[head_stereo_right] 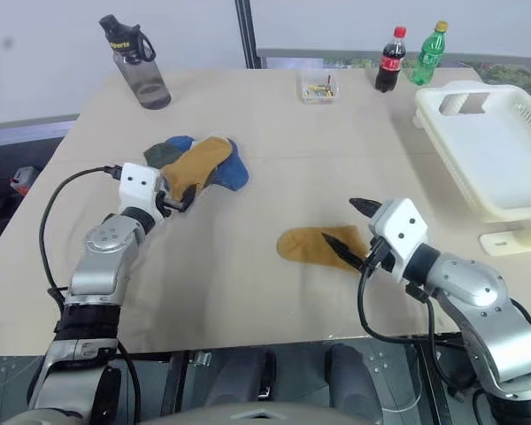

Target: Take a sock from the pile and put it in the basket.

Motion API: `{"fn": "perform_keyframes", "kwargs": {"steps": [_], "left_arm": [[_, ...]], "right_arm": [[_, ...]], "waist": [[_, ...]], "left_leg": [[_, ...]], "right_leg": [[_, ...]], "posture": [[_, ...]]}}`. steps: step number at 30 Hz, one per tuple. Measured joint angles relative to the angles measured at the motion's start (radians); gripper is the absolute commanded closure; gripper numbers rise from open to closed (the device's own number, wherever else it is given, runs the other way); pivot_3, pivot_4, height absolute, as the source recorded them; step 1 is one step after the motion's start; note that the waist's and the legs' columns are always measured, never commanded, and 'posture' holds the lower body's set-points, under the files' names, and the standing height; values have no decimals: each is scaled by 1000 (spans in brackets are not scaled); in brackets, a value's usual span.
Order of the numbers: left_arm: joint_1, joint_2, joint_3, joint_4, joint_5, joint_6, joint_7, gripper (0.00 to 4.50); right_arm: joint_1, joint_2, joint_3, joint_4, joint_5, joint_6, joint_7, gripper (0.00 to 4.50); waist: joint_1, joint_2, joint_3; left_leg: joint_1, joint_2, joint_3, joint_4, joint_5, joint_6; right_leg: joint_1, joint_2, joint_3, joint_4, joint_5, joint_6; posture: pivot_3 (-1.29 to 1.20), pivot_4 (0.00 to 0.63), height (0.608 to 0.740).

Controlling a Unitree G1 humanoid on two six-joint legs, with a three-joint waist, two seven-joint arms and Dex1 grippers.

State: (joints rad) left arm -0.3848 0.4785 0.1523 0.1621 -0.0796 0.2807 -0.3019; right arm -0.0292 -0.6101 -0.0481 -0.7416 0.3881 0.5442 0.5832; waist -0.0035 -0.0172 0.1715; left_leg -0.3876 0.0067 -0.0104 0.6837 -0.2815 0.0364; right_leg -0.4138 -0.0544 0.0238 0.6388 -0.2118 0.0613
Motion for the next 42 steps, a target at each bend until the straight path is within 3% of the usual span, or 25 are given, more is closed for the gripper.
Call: {"fn": "perform_keyframes", "kwargs": {"steps": [1,4,11,17,21,24,27,32,33,35,39,42], "left_arm": [[-2,-2,0,7,-1,1,0,157],[-7,-23,-1,20,-6,13,0,1015],[5,-43,35,-8,-94,59,-31,4482],[65,-43,108,-114,-258,169,-110,4482],[158,-19,169,-264,-489,363,-224,4482],[262,50,202,-331,-620,506,-298,4482],[369,102,221,-338,-657,562,-347,4482],[375,124,276,-334,-670,562,-343,4482],[369,124,276,-334,-671,562,-343,3839],[355,124,273,-334,-670,557,-345,3624],[333,123,269,-312,-665,555,-327,1664],[311,125,272,-271,-649,556,-291,1664]], "right_arm": [[-1,0,3,1,-4,-2,-1,656],[-2,0,15,6,-24,-5,-3,656],[-12,3,21,14,-33,-5,-6,656],[-38,10,37,42,-36,-7,-3,656],[-60,13,53,66,-40,-18,2,656],[-68,15,62,76,-41,-26,7,656],[-68,16,67,85,-41,-26,16,656],[-72,20,83,94,-40,-31,29,656],[-74,21,84,95,-40,-32,30,656],[-84,26,90,102,-41,-37,35,656],[-98,29,96,122,-46,-46,41,656],[-98,29,99,123,-46,-46,43,656]], "waist": [[0,0,0],[1,0,0],[-5,0,0],[-8,0,0],[-9,0,0],[-14,0,0],[-12,0,1],[1,-1,1],[1,-1,1],[-2,-1,1],[-7,-1,1],[-7,-1,1]], "left_leg": [[0,0,0,0,0,0],[0,0,0,0,0,0],[0,0,0,0,0,0],[0,1,0,0,0,0],[0,2,0,0,0,0],[2,3,1,-1,0,0],[2,3,1,-1,0,0],[2,3,0,0,0,0],[2,3,1,0,0,0],[2,3,1,0,0,0],[2,3,1,-1,0,0],[2,3,1,-1,0,0]], "right_leg": [[0,0,0,0,0,0],[0,0,0,0,0,0],[0,0,0,1,0,0],[0,0,0,1,0,0],[0,-1,0,1,0,0],[0,0,1,1,0,0],[0,0,1,1,-2,-4],[1,0,0,1,-3,-5],[1,0,0,1,-3,-5],[0,0,0,1,-3,-5],[0,0,1,1,-3,-5],[0,0,1,1,-2,-4]], "posture": [[0,150,740],[0,150,740],[0,150,740],[0,150,740],[0,150,740],[0,150,740],[0,150,740],[0,150,740],[0,150,740],[0,150,740],[0,150,740],[0,150,740]]}}
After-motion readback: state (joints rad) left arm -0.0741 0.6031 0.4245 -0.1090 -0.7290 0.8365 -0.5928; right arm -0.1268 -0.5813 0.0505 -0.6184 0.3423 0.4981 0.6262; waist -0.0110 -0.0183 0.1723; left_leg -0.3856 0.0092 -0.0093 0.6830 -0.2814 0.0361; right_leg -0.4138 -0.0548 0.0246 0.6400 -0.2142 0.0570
